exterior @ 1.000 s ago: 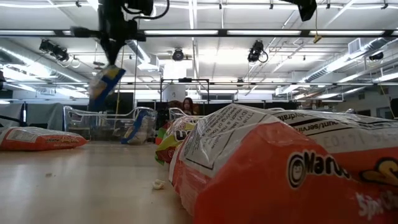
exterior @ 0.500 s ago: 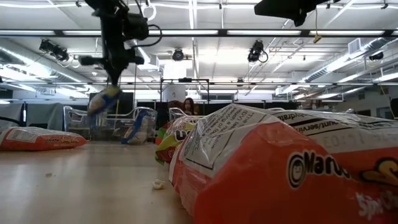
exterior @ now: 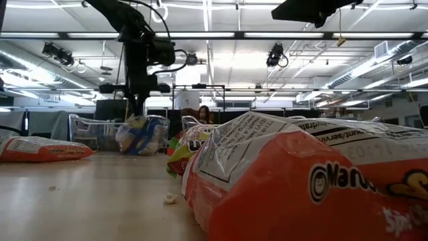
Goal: Sort Maruchan noodles
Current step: Put the blue noodle pack into the left transparent bin
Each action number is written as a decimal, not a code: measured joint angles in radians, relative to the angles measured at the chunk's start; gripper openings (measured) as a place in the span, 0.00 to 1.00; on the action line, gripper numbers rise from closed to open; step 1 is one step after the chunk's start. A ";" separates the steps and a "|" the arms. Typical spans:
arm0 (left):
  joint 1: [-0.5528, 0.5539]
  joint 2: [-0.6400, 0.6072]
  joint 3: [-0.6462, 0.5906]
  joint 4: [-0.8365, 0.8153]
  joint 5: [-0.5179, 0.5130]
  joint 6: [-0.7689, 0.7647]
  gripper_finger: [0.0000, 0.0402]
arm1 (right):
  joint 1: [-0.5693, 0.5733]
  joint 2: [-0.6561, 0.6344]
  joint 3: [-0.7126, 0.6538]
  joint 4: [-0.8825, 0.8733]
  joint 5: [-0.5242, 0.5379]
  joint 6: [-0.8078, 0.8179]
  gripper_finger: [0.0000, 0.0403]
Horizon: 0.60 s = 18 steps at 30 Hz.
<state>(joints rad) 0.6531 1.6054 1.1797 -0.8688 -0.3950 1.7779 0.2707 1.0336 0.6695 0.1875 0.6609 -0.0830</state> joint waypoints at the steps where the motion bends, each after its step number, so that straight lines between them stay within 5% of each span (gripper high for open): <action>1: -0.012 0.000 0.000 0.006 0.004 -0.005 0.01 | -0.008 0.000 0.000 -0.005 0.000 -0.001 0.13; 18: -0.056 -0.002 0.000 0.112 0.024 -0.121 0.02 | -0.092 0.000 0.000 -0.030 -0.033 0.028 0.13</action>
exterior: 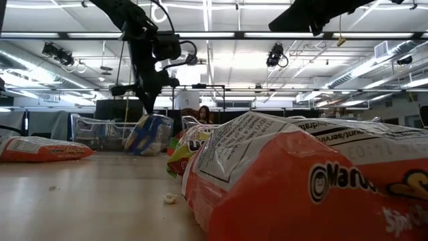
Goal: Sort Maruchan noodles
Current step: Put the blue noodle pack into the left transparent bin
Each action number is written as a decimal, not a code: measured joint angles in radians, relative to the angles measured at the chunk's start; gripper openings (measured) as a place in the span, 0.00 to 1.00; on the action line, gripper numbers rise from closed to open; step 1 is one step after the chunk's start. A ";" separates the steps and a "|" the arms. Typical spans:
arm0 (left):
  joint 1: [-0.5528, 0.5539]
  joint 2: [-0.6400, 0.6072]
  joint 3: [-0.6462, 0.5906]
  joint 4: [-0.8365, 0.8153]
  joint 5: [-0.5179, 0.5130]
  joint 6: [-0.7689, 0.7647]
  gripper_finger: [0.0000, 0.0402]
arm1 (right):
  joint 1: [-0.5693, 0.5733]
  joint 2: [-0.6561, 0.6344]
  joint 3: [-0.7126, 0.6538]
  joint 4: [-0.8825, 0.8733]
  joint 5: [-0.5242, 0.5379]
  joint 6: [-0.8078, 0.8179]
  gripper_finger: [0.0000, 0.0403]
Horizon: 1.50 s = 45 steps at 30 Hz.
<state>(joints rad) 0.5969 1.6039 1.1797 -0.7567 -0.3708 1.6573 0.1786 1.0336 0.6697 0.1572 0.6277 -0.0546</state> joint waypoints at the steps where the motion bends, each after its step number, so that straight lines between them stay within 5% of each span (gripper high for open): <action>1: 0.002 0.000 0.000 0.000 0.028 -0.020 0.02 | -0.002 0.000 0.000 -0.002 0.000 0.008 0.13; 12: 0.002 -0.001 -0.009 0.064 0.059 -0.220 0.03 | -0.010 0.000 0.000 -0.052 0.000 0.039 0.13; 29: -0.035 -0.035 0.058 0.060 -0.069 -0.347 0.31 | -0.073 0.006 0.069 -0.163 0.000 0.004 0.13; 33: -0.082 -0.096 0.152 -0.016 -0.043 -0.570 0.31 | -0.076 0.045 0.229 -0.443 -0.029 0.065 0.13; 38: -0.116 -0.159 0.234 -0.157 -0.020 -1.116 0.31 | -0.038 0.161 0.423 -0.770 -0.193 0.233 0.13; 45: -0.198 -0.286 0.239 -0.296 0.321 -1.545 0.26 | 0.149 0.373 0.618 -1.137 -0.435 0.516 0.13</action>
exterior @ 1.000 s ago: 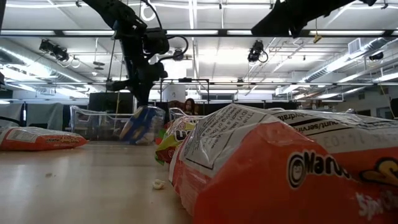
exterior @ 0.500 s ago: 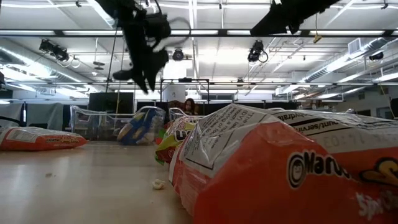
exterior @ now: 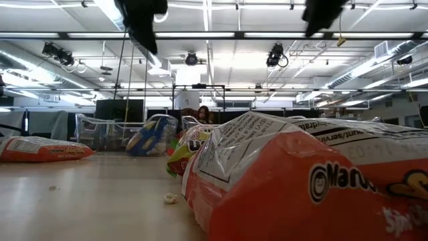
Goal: Sort Maruchan noodles
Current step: Put the blue noodle pack into the left transparent bin
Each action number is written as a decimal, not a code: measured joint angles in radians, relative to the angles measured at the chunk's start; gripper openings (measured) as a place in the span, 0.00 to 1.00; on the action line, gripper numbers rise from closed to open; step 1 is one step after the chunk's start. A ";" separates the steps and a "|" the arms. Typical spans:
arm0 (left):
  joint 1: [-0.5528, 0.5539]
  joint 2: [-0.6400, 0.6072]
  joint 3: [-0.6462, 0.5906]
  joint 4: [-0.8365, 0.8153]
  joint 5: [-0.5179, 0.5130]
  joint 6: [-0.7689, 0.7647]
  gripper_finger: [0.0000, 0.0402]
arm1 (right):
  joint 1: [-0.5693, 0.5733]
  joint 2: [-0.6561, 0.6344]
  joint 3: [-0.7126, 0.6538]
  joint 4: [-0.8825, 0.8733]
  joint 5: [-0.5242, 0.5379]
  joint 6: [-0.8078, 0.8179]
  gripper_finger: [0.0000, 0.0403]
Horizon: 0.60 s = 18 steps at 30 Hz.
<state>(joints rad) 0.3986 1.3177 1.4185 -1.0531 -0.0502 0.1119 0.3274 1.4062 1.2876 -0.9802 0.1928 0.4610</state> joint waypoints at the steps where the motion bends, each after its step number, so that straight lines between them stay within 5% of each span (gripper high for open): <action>1: -0.032 -0.022 -0.002 0.004 0.018 -0.028 0.25 | 0.029 0.022 0.012 -0.039 -0.025 0.054 0.13; 9: -0.364 -0.143 -0.004 0.005 0.022 -0.300 0.18 | 0.184 0.110 -0.020 -0.220 -0.320 0.299 0.22; 18: -0.846 -0.149 -0.005 -0.006 -0.166 -0.628 0.18 | 0.205 0.194 -0.163 -0.039 -0.395 0.111 0.48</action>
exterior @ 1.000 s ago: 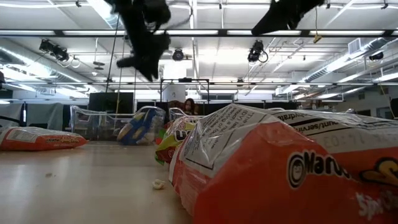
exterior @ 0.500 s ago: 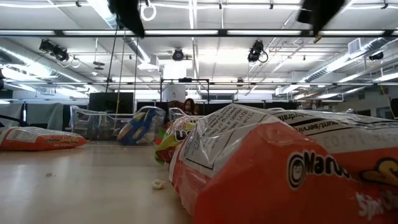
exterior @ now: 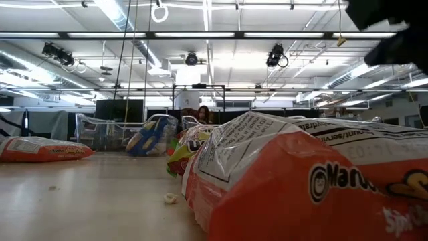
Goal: Sort Maruchan noodles
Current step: Put the blue noodle pack into the left transparent bin
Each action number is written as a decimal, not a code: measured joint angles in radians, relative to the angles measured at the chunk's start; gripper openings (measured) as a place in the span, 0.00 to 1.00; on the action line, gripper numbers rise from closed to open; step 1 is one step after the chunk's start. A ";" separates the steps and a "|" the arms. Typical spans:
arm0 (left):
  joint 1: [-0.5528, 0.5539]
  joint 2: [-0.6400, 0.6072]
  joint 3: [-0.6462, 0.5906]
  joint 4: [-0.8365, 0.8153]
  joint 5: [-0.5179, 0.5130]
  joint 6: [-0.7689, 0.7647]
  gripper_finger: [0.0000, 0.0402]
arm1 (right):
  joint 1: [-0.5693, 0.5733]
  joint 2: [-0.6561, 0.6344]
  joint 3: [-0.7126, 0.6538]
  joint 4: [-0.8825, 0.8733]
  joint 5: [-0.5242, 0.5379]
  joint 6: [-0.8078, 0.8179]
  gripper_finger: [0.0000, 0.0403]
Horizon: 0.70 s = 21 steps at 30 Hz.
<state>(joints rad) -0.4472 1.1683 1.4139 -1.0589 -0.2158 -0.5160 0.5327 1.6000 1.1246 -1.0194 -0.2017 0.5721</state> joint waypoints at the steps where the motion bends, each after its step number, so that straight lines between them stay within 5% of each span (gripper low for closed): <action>1: -0.049 0.004 0.000 0.000 -0.030 -0.033 0.17 | -0.003 0.016 -0.017 0.018 -0.004 -0.027 0.49; 7: -0.258 0.011 0.000 -0.006 -0.237 -0.228 0.17 | -0.024 0.107 -0.100 0.132 -0.025 -0.180 0.48; 13: -0.313 0.010 0.000 -0.011 -0.394 -0.330 0.17 | -0.047 0.151 -0.115 0.147 -0.013 -0.274 0.42; 21: -0.293 0.010 0.000 -0.026 -0.521 -0.354 0.18 | -0.093 0.104 -0.111 0.220 -0.003 -0.263 0.09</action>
<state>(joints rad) -0.7401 1.1786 1.4136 -1.0847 -0.7368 -0.8704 0.4396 1.7042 1.0138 -0.7990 -0.2044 0.3089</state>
